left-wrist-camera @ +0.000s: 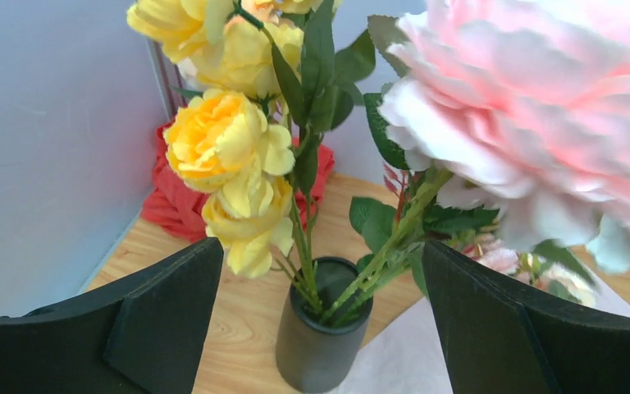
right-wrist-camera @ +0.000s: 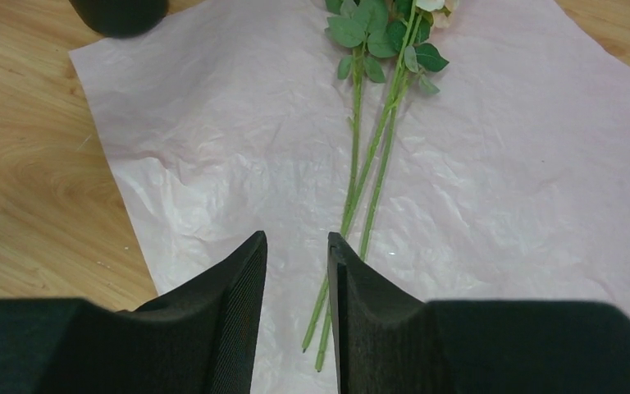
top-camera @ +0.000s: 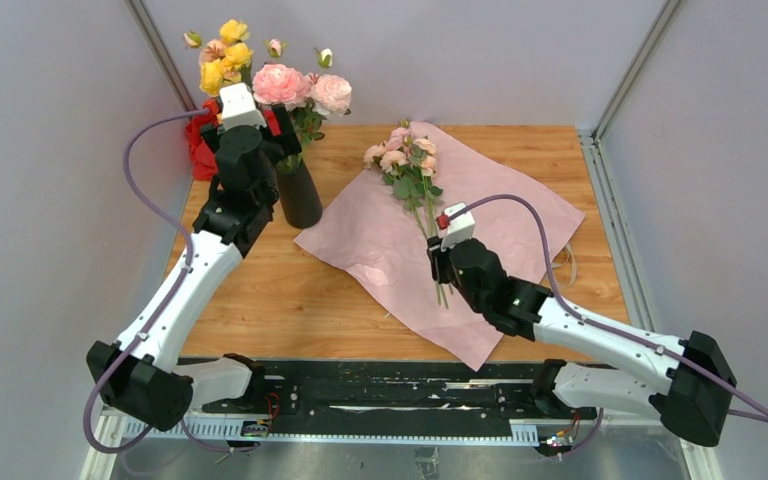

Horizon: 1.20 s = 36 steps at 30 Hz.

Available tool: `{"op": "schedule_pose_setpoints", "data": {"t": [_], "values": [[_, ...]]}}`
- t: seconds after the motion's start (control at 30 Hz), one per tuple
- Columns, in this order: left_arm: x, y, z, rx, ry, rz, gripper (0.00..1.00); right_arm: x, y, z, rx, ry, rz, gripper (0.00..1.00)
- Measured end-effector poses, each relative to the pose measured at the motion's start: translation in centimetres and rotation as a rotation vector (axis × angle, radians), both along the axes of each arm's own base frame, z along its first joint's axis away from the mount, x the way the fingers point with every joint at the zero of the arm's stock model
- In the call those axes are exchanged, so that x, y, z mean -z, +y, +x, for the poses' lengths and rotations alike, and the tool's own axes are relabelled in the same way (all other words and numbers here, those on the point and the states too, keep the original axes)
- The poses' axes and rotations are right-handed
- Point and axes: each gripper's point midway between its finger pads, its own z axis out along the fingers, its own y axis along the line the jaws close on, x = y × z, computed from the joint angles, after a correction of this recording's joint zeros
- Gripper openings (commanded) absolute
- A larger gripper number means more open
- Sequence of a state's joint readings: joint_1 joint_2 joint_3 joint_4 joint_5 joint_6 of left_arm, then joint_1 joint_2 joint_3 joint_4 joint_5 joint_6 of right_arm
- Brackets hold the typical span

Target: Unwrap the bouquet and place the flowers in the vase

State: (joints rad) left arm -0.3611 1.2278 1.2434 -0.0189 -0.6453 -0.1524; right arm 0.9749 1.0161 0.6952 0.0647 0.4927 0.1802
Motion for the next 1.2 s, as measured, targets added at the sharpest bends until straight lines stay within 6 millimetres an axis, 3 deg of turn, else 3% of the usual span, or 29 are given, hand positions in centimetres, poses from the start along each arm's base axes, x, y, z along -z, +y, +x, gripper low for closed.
{"op": "schedule_pose_setpoints", "data": {"t": [0.13,0.33,0.4,0.67,1.0,1.2], "values": [[1.4,-0.4,-1.1,0.043,0.039,-0.019,1.00,1.6,-0.2,2.0,0.041,0.042,-0.026,0.34],[9.5,-0.8,-3.3,0.097,0.213,-0.018,1.00,3.3,-0.9,6.2,0.136,0.092,-0.058,0.32],[11.0,-1.1,-4.3,0.127,0.251,-0.026,1.00,4.0,-1.0,7.5,0.162,0.108,-0.073,0.32],[11.9,-1.1,-7.4,0.184,0.235,-0.074,1.00,8.7,-1.0,10.0,0.189,0.209,-0.117,0.32],[12.9,-2.0,-7.9,0.230,0.262,-0.103,1.00,14.1,-0.2,10.3,0.185,0.326,-0.141,0.26],[13.6,-2.0,-8.1,0.238,0.278,-0.101,1.00,15.4,-0.1,10.2,0.196,0.349,-0.139,0.25]]}}
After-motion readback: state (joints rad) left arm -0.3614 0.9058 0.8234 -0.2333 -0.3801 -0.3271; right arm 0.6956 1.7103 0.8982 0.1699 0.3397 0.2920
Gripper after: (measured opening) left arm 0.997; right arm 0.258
